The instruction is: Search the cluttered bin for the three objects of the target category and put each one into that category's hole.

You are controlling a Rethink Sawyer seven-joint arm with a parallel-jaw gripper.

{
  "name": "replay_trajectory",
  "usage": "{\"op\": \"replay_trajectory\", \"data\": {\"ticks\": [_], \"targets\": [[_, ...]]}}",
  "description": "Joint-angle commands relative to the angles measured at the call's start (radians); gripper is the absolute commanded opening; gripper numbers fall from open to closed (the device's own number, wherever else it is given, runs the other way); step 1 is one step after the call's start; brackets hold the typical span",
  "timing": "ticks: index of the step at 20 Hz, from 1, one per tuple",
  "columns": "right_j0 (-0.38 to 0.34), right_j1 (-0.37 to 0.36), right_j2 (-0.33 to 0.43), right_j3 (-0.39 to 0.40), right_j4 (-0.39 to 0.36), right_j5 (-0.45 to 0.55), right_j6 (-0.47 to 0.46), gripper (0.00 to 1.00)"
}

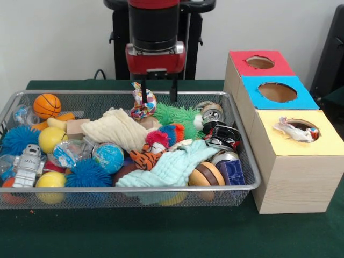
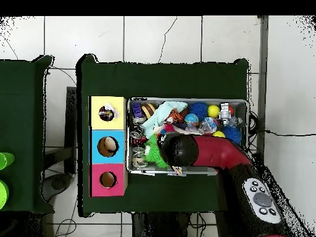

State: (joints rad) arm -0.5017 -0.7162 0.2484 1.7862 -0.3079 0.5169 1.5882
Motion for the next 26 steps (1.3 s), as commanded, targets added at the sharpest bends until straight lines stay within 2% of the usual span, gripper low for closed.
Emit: {"op": "replay_trajectory", "data": {"ticks": [1,6,9,12,17,21,23,26], "targets": [[0.085,0.090,-0.057,0.044,-0.190,-0.089,0.024,1.00],[0.152,0.122,-0.140,-0.009,-0.278,-0.093,0.066,1.00],[0.160,0.092,-0.146,-0.001,-0.287,-0.085,0.068,1.00],[0.164,0.054,-0.140,0.023,-0.279,-0.057,0.066,1.00],[0.182,-0.034,-0.109,0.005,-0.219,0.081,0.018,1.00],[0.191,-0.101,-0.103,0.005,-0.215,0.120,-0.005,1.00],[0.194,-0.089,-0.105,0.000,-0.230,0.102,0.007,1.00],[0.186,-0.032,-0.108,-0.006,-0.239,0.061,0.045,1.00]]}}
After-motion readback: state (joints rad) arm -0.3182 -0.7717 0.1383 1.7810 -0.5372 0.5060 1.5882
